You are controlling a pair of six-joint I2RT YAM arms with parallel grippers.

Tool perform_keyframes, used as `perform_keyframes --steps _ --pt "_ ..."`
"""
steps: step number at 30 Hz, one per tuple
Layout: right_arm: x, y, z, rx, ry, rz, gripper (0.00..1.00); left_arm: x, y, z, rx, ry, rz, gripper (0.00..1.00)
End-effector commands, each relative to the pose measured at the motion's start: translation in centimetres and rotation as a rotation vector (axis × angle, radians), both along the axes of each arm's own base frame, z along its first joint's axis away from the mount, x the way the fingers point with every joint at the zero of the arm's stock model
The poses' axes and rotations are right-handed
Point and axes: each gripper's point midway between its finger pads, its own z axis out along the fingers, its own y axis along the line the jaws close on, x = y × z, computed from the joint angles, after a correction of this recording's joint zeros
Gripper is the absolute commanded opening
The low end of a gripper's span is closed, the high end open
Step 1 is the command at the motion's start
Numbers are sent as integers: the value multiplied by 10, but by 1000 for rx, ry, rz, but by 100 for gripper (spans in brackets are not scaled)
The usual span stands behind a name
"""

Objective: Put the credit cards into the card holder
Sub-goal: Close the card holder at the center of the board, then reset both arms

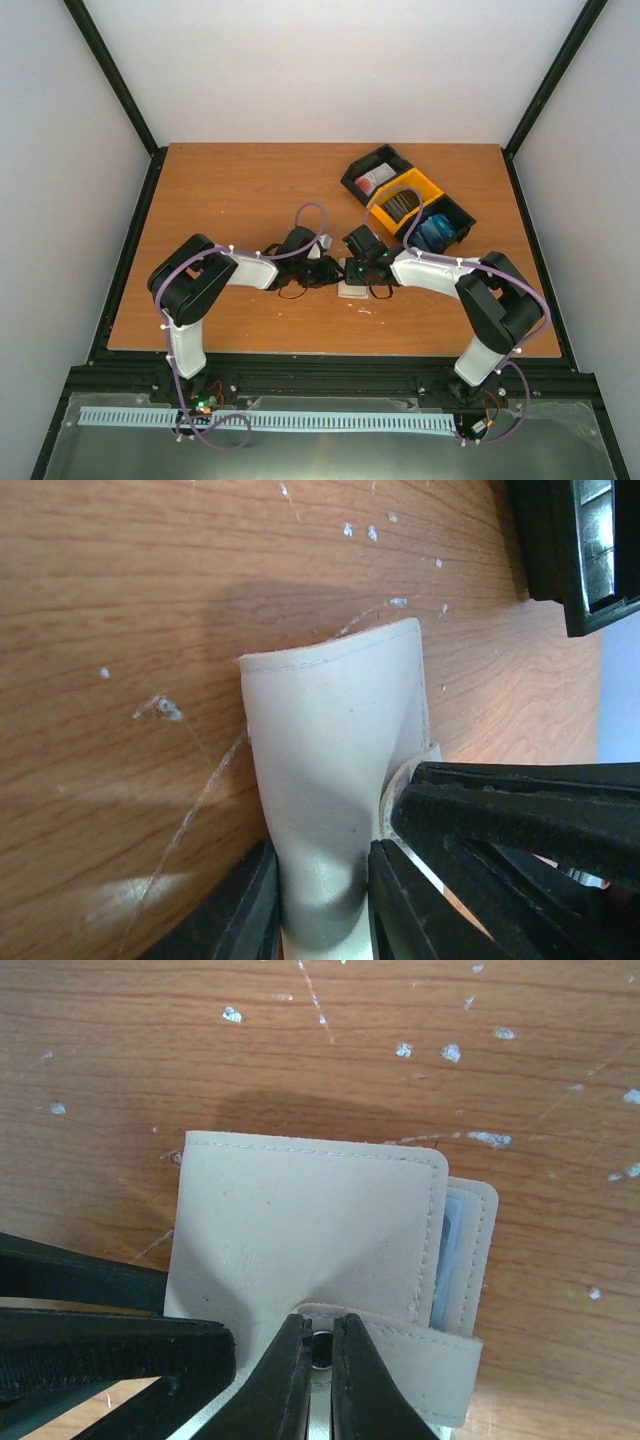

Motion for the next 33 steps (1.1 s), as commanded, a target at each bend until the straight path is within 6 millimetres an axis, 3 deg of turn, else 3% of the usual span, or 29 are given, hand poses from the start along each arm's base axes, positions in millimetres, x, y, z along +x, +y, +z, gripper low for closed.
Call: perform_keyframes --steps 1,5,7,12,15,17,23,27,30,33 --pt "-38 -32 -54 -213 146 6 3 -37 30 -67 199 177 9 26" --pt "-40 -33 -57 -238 143 8 3 -37 30 -67 199 177 12 26" --pt "-36 -27 -47 -217 109 11 3 -36 31 -65 200 172 18 26" --pt "-6 -8 19 -104 -78 6 12 -25 31 -41 183 107 47 29" --pt "6 -13 65 -81 -189 -32 22 -14 34 -13 183 33 88 35" --pt "3 -25 96 -50 -261 -67 25 -6 41 7 197 -18 134 41" --pt "-28 -88 153 -68 -401 -176 41 0 70 78 176 -173 264 60" --pt "-53 -138 195 -104 -514 -245 55 -7 102 132 138 -305 360 75" --pt "-72 -167 233 -69 -620 -285 61 -17 132 173 126 -408 431 96" --pt "-90 -196 264 -46 -708 -333 68 -28 162 212 110 -520 499 100"
